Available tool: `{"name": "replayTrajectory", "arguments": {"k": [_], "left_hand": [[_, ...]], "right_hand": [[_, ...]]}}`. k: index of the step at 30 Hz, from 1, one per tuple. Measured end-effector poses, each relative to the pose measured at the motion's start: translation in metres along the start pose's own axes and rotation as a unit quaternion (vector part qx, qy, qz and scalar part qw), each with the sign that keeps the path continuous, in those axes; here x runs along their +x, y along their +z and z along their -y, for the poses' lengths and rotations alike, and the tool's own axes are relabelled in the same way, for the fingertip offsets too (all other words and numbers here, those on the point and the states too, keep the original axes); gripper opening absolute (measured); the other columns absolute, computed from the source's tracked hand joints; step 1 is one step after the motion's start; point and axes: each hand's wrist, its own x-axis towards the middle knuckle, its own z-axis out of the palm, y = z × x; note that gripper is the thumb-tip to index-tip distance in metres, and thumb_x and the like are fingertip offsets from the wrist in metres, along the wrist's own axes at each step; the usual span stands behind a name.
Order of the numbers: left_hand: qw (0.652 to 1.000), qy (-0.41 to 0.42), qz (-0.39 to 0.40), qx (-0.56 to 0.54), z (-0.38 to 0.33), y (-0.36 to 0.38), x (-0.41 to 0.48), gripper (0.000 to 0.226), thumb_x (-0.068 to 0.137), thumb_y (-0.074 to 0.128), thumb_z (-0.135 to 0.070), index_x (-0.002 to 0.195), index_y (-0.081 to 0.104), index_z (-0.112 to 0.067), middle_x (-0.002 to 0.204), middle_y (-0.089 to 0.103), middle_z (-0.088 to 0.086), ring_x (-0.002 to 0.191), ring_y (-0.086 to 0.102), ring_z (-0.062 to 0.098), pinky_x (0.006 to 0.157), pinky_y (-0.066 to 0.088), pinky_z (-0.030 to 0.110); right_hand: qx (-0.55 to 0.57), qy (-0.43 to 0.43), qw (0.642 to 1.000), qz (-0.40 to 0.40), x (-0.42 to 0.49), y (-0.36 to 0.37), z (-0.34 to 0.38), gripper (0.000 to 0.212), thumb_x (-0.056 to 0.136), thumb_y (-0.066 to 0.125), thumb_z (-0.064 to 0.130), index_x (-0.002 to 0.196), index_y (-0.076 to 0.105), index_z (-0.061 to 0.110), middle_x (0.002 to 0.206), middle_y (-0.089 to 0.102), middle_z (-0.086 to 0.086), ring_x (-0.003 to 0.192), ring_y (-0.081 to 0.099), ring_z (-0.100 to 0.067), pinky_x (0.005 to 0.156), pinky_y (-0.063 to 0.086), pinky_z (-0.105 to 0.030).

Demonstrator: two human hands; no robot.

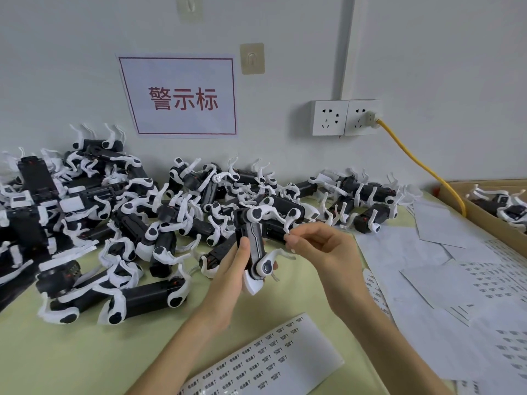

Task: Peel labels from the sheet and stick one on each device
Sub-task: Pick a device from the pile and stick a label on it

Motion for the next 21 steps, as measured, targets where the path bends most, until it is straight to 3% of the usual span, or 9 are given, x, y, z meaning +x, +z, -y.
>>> {"name": "replayTrajectory", "arguments": {"k": [2,4,8,10,13,16,21], "left_hand": [[1.0,-0.009,0.002,0.005,0.0,0.001,0.0,0.088,0.086,0.049,-0.082,0.146,0.054,-0.017,0.144,0.06,0.012,0.141,0.048,0.033,0.121,0.032,0.053],[1.0,0.0,0.012,0.006,-0.001,0.002,-0.001,0.089,0.082,0.046,-0.077,0.147,0.053,-0.017,0.147,0.057,0.013,0.144,0.044,0.033,0.122,0.029,0.056],[1.0,0.012,0.027,0.001,0.0,0.004,-0.002,0.09,0.08,0.051,-0.084,0.145,0.056,-0.021,0.143,0.062,0.01,0.141,0.049,0.029,0.122,0.03,0.054],[0.999,0.012,0.036,0.001,0.001,0.004,-0.002,0.091,0.077,0.053,-0.085,0.145,0.056,-0.025,0.141,0.063,0.005,0.138,0.052,0.023,0.122,0.032,0.051],[0.998,0.021,0.051,0.026,0.003,0.004,-0.003,0.08,0.076,0.052,-0.081,0.143,0.055,-0.037,0.142,0.062,-0.012,0.139,0.049,0.008,0.122,0.032,0.042],[0.996,0.036,0.057,0.054,0.004,0.006,-0.004,0.063,0.079,0.05,-0.078,0.134,0.057,-0.048,0.136,0.063,-0.026,0.133,0.049,-0.007,0.116,0.035,0.03],[0.993,0.055,0.068,0.08,-0.003,0.013,-0.01,0.033,0.085,0.047,-0.071,0.113,0.064,-0.066,0.123,0.068,-0.03,0.12,0.057,-0.013,0.091,0.042,0.003]], "right_hand": [[-0.019,-0.007,1.0,-0.004,0.0,0.0,0.001,0.022,0.083,0.08,0.003,0.075,0.08,0.024,0.094,0.077,0.0,0.083,0.067,-0.012,0.076,0.053,-0.022],[-0.032,-0.011,0.999,-0.005,0.0,0.001,0.002,0.023,0.083,0.08,0.004,0.073,0.08,0.025,0.104,0.075,0.003,0.088,0.065,-0.009,0.079,0.052,-0.024],[-0.007,-0.006,1.0,0.009,-0.002,0.001,0.004,0.022,0.084,0.077,-0.003,0.079,0.078,0.018,0.077,0.074,-0.002,0.069,0.064,-0.013,0.068,0.052,-0.02],[-0.004,-0.005,1.0,0.009,-0.002,0.002,0.005,0.029,0.084,0.076,-0.006,0.099,0.073,0.019,0.075,0.074,-0.005,0.065,0.065,-0.015,0.066,0.052,-0.02],[-0.001,0.004,1.0,-0.001,-0.002,0.003,0.004,0.051,0.084,0.076,-0.007,0.123,0.059,0.022,0.078,0.076,-0.006,0.07,0.07,-0.015,0.065,0.054,-0.018],[-0.018,-0.007,1.0,-0.007,-0.003,0.003,0.004,0.054,0.085,0.076,-0.006,0.125,0.056,0.024,0.08,0.077,-0.006,0.076,0.074,-0.015,0.068,0.054,-0.017],[-0.109,-0.061,0.992,-0.009,-0.004,0.004,0.0,0.054,0.085,0.079,0.0,0.125,0.053,0.025,0.08,0.077,-0.002,0.076,0.072,-0.02,0.071,0.053,-0.021]]}}
